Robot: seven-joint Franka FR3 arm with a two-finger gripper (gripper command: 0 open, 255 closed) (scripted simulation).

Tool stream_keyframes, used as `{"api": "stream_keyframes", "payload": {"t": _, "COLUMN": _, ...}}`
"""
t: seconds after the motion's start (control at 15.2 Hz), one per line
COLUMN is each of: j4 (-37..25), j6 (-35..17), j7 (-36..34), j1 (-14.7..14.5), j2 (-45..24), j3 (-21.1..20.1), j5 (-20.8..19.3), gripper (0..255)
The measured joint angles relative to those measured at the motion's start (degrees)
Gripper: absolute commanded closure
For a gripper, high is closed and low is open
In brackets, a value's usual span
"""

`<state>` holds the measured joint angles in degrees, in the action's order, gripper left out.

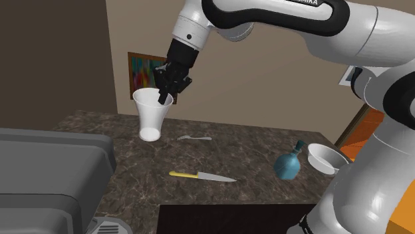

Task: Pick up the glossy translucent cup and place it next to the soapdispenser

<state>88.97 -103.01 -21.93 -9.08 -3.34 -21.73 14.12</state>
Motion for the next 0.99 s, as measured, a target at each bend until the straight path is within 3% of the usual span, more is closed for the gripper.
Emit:
{"api": "stream_keyframes", "payload": {"t": 0.53, "j4": 13.18, "j6": 1.63, "j7": 11.41, "j1": 5.08, "j2": 12.15, "j3": 5.79, "j5": 5.48, "gripper": 255}}
{"api": "stream_keyframes", "payload": {"t": 0.99, "j4": 20.36, "j6": 5.29, "j7": 20.95, "j1": 8.49, "j2": 19.82, "j3": 12.25, "j5": 6.75, "gripper": 255}}
